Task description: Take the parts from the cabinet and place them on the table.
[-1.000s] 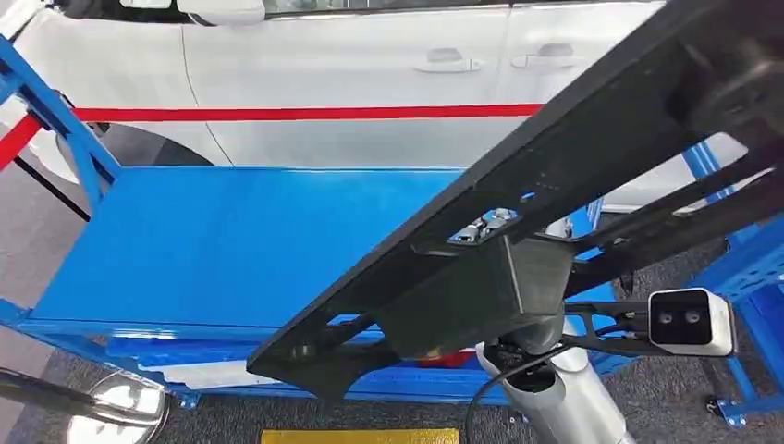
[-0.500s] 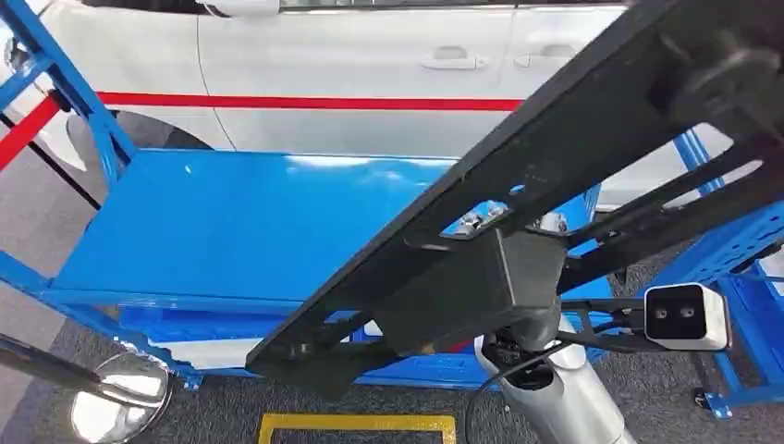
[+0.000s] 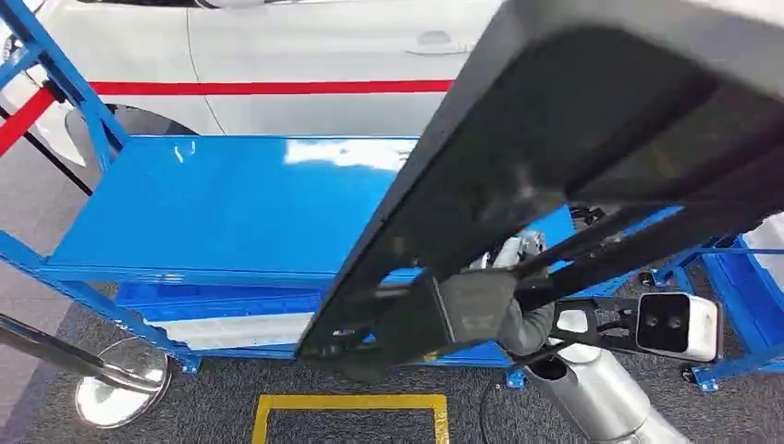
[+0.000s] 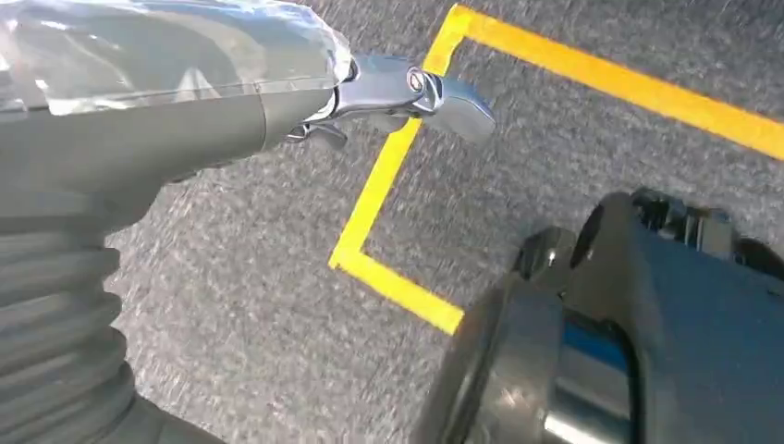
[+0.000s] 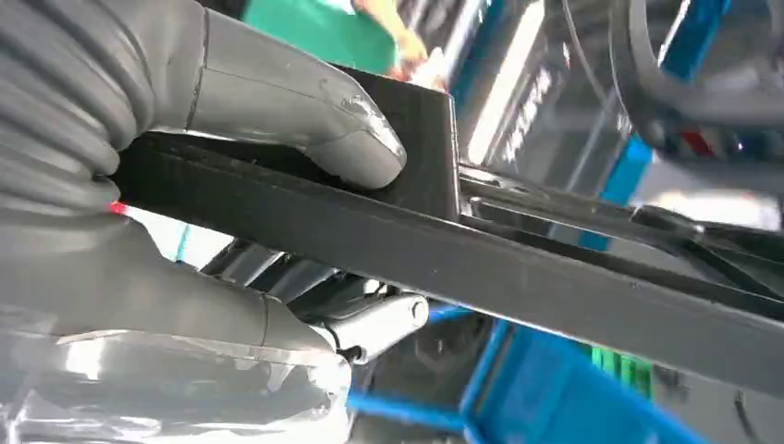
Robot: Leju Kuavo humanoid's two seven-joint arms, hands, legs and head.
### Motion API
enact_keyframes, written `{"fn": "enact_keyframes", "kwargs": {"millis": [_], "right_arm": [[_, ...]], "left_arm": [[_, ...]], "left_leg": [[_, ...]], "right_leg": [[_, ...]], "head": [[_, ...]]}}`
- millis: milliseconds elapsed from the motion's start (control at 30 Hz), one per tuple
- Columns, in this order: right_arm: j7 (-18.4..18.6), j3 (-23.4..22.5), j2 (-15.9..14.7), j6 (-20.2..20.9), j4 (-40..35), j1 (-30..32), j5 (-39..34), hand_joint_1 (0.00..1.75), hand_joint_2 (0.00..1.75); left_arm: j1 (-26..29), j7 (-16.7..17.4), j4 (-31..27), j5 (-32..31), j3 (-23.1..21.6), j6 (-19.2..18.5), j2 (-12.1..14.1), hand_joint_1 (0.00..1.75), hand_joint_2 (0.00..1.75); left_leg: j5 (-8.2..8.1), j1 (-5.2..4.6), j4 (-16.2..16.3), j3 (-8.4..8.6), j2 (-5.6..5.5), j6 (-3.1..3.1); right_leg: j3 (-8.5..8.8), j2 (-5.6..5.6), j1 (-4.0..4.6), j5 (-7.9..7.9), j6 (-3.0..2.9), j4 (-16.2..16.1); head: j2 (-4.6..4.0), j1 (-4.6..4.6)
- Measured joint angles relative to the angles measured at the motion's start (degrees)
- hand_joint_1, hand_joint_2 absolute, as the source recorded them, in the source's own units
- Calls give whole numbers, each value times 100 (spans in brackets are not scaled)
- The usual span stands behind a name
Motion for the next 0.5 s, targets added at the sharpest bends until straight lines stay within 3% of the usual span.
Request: {"fn": "enact_keyframes", "kwargs": {"millis": [67, 100, 133, 167, 200, 233, 267, 300, 333, 400, 433, 467, 500], "right_arm": [[-2, 11, -2, 1, 29, 2, 22, 171, 175], [0, 15, -7, -30, 42, 2, 20, 171, 175], [0, 22, -13, -72, 48, 1, 14, 171, 175], [0, 26, -24, -96, 48, 0, 7, 171, 175], [-2, 29, -33, -98, 48, -3, 3, 171, 175], [-2, 29, -37, -100, 48, -9, 0, 171, 175], [0, 31, -41, -109, 46, -19, -22, 171, 175], [-2, 31, -46, -126, 46, -28, -56, 171, 175], [-2, 37, -63, -159, 51, -43, -122, 171, 175], [0, 44, -79, -183, 70, -86, -251, 171, 175], [0, 44, -102, -183, 86, -99, -304, 171, 175], [-2, 42, -148, -150, 105, -91, -330, 171, 175], [-2, 24, -173, -3, 114, -61, -288, 171, 175]], "left_arm": [[-3, 0, 0, 0, 2, 0, 0, 0, 175], [0, 0, 0, 0, 2, -9, 0, 0, 175], [5, 0, 0, 0, 0, -24, 0, 0, 175], [7, 0, 0, 0, 0, -24, 0, 0, 175], [4, 0, 0, 0, 0, -28, 0, 0, 175], [0, 0, 0, 0, 0, -28, 2, 0, 175], [-8, -2, 0, 0, 0, -32, 11, 0, 175], [-17, -4, 4, -2, 0, -37, 42, 0, 175], [-29, -26, 4, 0, 0, -37, 46, 0, 175], [-26, -37, 7, 0, 2, -35, 66, 0, 175], [-21, -37, 7, 0, 2, -17, 70, 0, 175], [-30, -37, 7, 0, 2, -4, 68, 0, 175], [-34, -42, 7, 0, 6, 26, 50, 0, 175]], "left_leg": [[-556, 7, 892, -276, 1, -36], [-677, 7, 1255, -365, 1, -38], [-642, 6, 1411, -356, 1, -26], [-465, -1, 1278, -206, 0, 9], [-266, -13, 935, 40, -3, 57], [-86, -41, 419, 391, -6, 129], [-41, -87, -124, 759, -17, 235], [-192, -106, -467, 948, -5, 309], [-165, -125, -548, 988, -15, 256], [-97, -182, -570, 934, -19, 298], [7, -165, -670, 924, -9, 327], [117, -113, -765, 941, 35, 327], [192, -116, -801, 873, 31, 383]], "right_leg": [[-118, -1, 30, 90, -24, 5], [-177, -2, 51, 134, -32, 10], [-241, -3, 70, 178, -36, 15], [-304, -2, 94, 224, -36, 20], [-351, -1, 114, 262, -39, 22], [-389, 5, 137, 299, -38, 22], [-406, 5, 131, 334, -37, 22], [-425, 0, 167, 362, -2, 22], [-432, -11, 118, 407, 46, 13], [-446, -15, 66, 481, 112, -13], [-447, -10, 82, 540, 160, -56], [-486, -3, 75, 428, 176, 0], [-580, 5, 90, 105, 202, 206]], "head": [[0, 0], [0, 0], [0, 0], [0, 0], [0, 0], [0, 0], [0, 0], [0, 0], [0, 0], [0, 0], [0, 0], [0, 0], [0, 2]]}}
